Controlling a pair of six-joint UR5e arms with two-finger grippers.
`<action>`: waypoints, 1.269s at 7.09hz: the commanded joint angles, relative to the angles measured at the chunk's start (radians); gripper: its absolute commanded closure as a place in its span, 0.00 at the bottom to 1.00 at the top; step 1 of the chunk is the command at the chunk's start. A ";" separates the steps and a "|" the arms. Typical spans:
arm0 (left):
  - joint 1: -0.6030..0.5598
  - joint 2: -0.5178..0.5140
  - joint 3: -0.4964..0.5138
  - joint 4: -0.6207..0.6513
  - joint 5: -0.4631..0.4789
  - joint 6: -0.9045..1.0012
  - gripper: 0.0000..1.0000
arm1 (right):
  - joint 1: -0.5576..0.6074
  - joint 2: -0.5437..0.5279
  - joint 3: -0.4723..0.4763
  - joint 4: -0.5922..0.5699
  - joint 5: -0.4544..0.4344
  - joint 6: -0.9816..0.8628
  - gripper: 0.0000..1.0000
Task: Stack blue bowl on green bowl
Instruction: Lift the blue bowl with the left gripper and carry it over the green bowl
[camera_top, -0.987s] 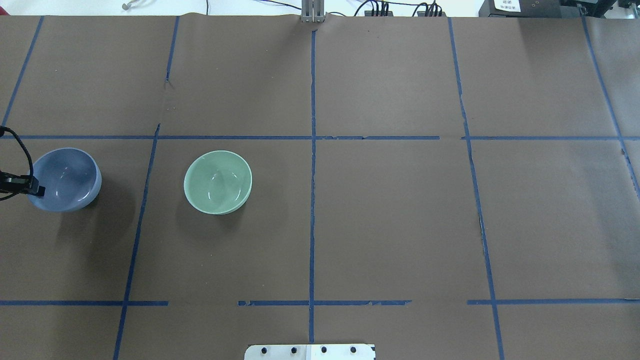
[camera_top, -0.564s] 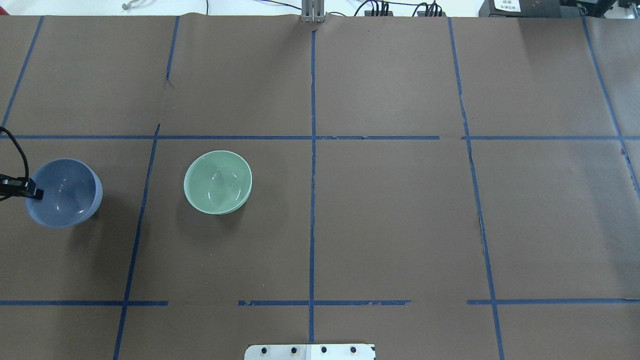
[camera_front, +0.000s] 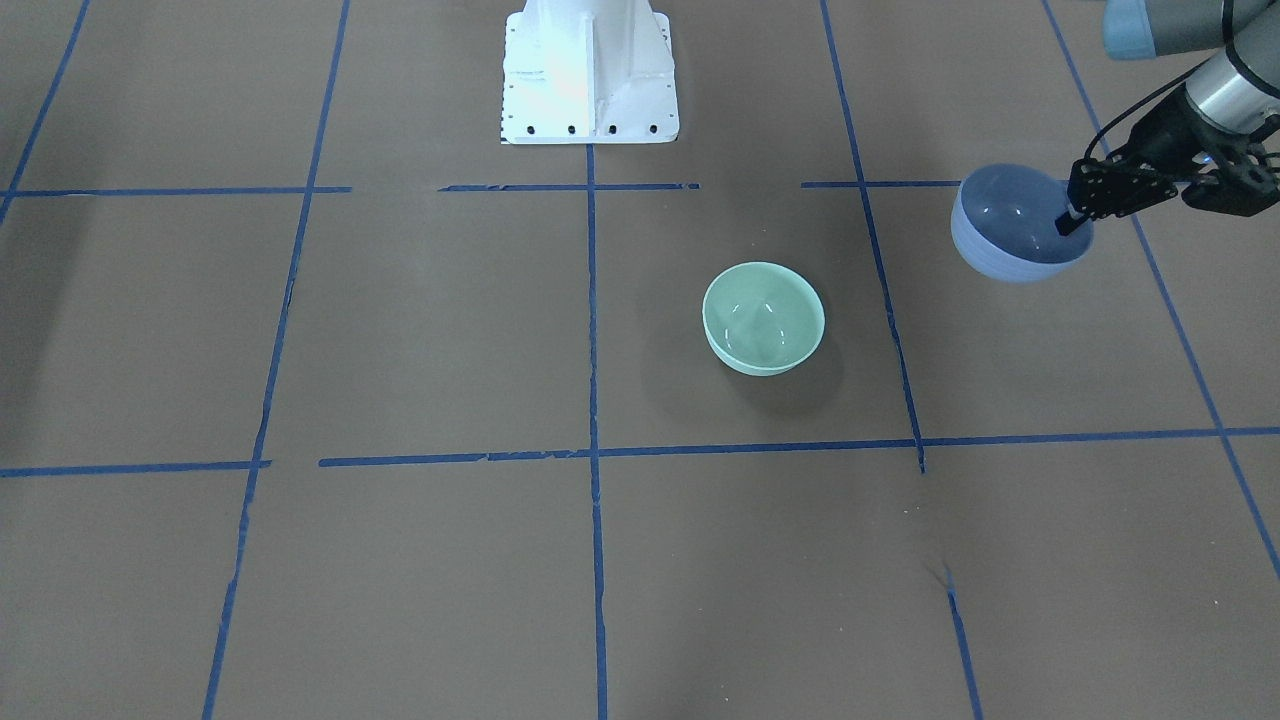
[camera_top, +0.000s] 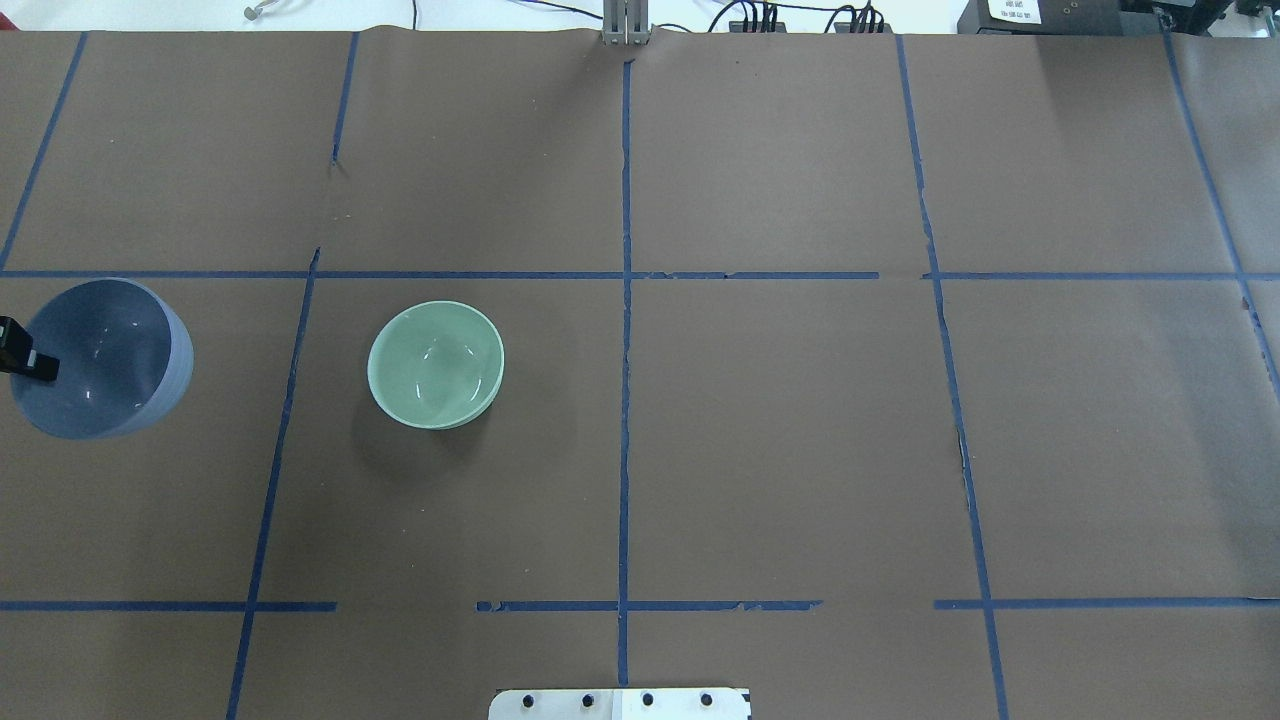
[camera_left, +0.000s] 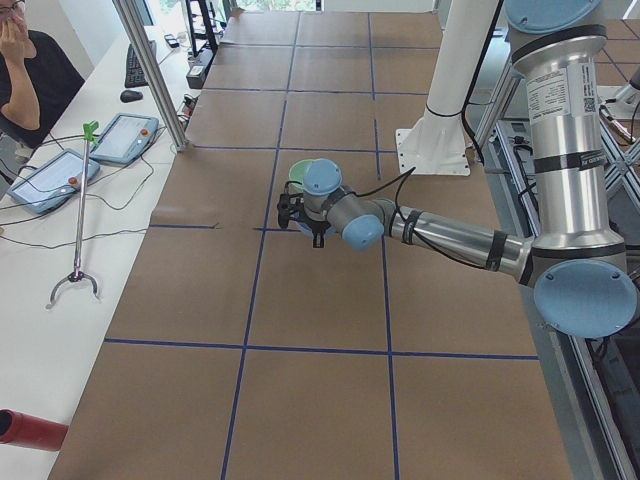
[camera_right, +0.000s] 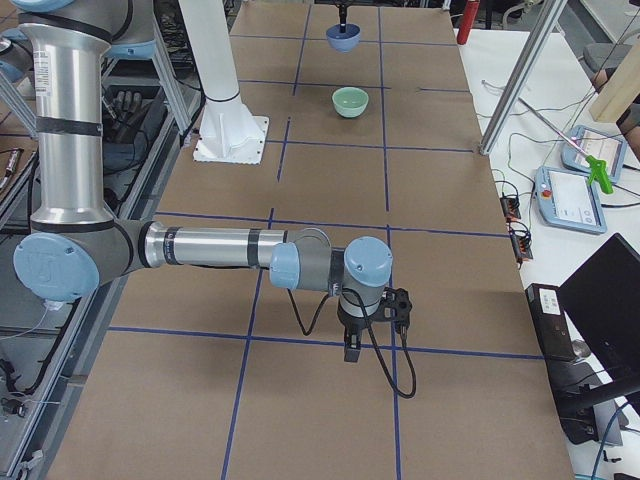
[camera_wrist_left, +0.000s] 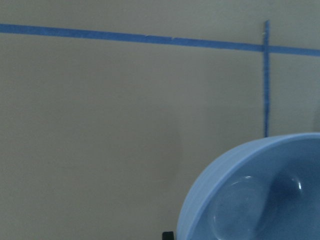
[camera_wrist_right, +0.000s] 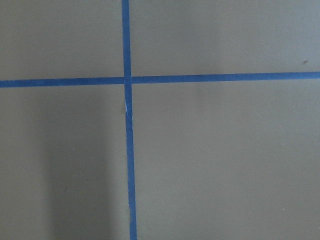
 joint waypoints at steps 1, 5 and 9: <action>-0.012 -0.080 -0.194 0.307 0.005 -0.018 1.00 | -0.001 0.000 0.000 0.000 0.000 0.000 0.00; 0.279 -0.459 -0.004 0.355 0.151 -0.407 1.00 | -0.001 0.000 0.000 0.000 0.000 0.000 0.00; 0.336 -0.483 0.206 0.083 0.205 -0.475 1.00 | 0.000 0.000 0.000 0.000 0.000 0.000 0.00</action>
